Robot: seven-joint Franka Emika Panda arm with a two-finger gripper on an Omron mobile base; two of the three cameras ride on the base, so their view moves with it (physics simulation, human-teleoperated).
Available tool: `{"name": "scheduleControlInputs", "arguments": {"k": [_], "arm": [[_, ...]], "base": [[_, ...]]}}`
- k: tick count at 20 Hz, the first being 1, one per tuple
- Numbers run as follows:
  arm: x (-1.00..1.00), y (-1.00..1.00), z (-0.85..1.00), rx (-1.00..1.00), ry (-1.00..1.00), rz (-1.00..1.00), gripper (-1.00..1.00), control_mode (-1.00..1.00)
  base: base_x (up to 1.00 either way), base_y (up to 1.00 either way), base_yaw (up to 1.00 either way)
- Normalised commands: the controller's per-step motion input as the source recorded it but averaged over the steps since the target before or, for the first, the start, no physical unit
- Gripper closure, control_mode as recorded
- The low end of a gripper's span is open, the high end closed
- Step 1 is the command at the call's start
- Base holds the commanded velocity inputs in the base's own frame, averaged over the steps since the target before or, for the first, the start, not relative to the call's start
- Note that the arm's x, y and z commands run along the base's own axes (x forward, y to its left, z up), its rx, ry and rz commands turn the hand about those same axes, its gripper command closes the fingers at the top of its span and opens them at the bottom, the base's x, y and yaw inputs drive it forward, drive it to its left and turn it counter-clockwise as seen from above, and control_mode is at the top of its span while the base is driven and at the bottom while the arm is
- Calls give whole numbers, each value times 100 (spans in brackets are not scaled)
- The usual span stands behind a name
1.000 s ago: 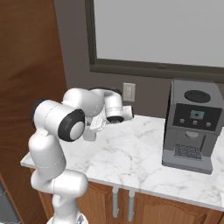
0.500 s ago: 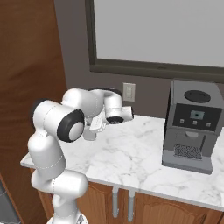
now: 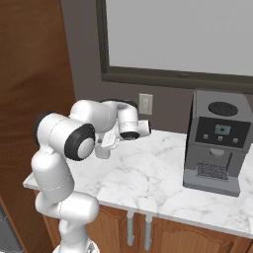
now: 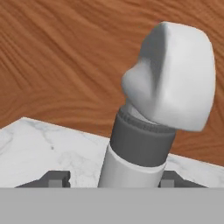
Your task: Move the cutting board and knife to the sink. Then move spray from the cabinet to the counter.
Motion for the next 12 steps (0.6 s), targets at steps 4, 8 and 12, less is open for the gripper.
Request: {"name": "scheduleControlInputs", "arguments": {"k": [4,8,12], "arm": [[0,0,0,0,0,0,-100,-100],[0,-2,0,0,0,0,-100,-100],[0,-13,0,0,0,0,-100,-100]], "base": [[0,0,0],[0,0,0],[0,0,0]]}}
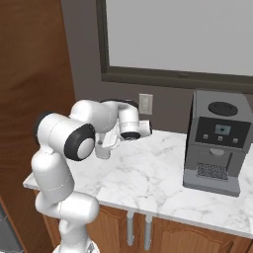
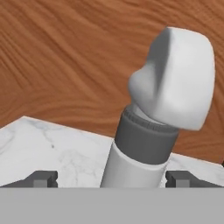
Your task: Move the cutting board and knife to the sink. Then move spray from the cabinet to the counter.
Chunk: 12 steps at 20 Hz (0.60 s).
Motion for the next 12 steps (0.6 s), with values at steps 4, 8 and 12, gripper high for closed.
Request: {"name": "scheduleControlInputs", "arguments": {"k": [4,8,12], "arm": [[-1,-21,0,0,0,0,-100,-100],[-1,-26,0,0,0,0,-100,-100],[-1,-28,0,0,0,0,-100,-100]], "base": [[0,0,0],[0,0,0],[0,0,0]]}}
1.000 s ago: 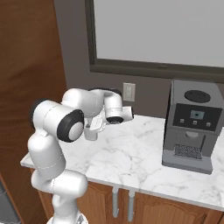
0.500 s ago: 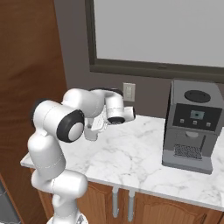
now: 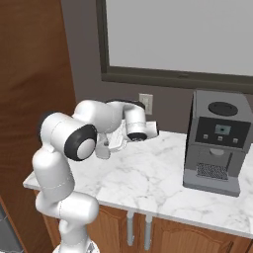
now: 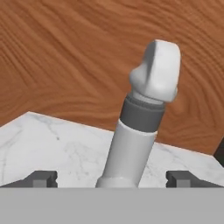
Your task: Move the cutting board and knife to the sink. Then move spray from the cabinet to the counter.
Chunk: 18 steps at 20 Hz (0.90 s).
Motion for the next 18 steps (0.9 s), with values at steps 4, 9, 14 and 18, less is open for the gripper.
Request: {"name": "scheduleControlInputs", "arguments": {"k": [4,9,14,18], "arm": [[-11,-26,1,0,-2,0,-100,-100],[-46,-19,24,2,-12,0,-100,-100],[-75,-18,56,2,-16,-3,-100,-100],[-99,-4,97,0,-22,-1,-100,-100]], "base": [[0,0,0],[0,0,0],[0,0,0],[0,0,0]]}}
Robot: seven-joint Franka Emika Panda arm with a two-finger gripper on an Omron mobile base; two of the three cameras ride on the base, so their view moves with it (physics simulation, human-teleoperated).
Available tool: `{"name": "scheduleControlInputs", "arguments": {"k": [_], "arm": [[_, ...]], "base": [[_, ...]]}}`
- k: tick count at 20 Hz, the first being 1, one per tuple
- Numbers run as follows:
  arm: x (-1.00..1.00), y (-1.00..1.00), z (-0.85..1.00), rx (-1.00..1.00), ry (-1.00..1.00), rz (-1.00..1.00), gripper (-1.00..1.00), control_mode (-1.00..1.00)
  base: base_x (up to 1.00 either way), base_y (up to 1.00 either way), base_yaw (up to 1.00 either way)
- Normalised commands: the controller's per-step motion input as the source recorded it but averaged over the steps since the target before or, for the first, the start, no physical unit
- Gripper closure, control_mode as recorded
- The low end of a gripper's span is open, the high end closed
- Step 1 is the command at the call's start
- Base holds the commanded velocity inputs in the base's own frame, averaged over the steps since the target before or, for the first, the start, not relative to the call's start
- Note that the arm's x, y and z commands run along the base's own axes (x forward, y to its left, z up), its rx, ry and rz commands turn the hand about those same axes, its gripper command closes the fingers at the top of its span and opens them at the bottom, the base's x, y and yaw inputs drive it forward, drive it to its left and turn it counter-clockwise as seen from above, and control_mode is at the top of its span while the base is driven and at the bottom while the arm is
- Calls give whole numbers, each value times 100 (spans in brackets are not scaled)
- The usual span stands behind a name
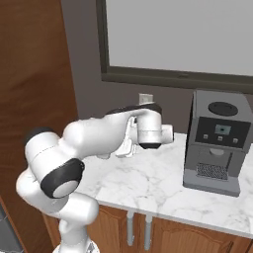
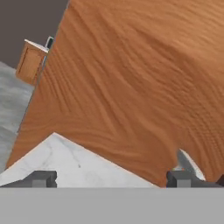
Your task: Move the cutting board and knife to the sink. Then move spray from the cabinet to the counter.
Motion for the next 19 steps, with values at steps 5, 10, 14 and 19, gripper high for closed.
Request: {"name": "scheduleControlInputs", "arguments": {"k": [5,10,14,19], "arm": [[-100,16,100,-2,-25,0,-100,-100],[-100,41,80,-14,-24,1,-100,-100],[-100,40,48,-36,-20,2,-100,-100],[-100,53,21,-69,-50,2,-100,-100]], "base": [[0,0,0],[0,0,0],[0,0,0],[0,0,0]]}}
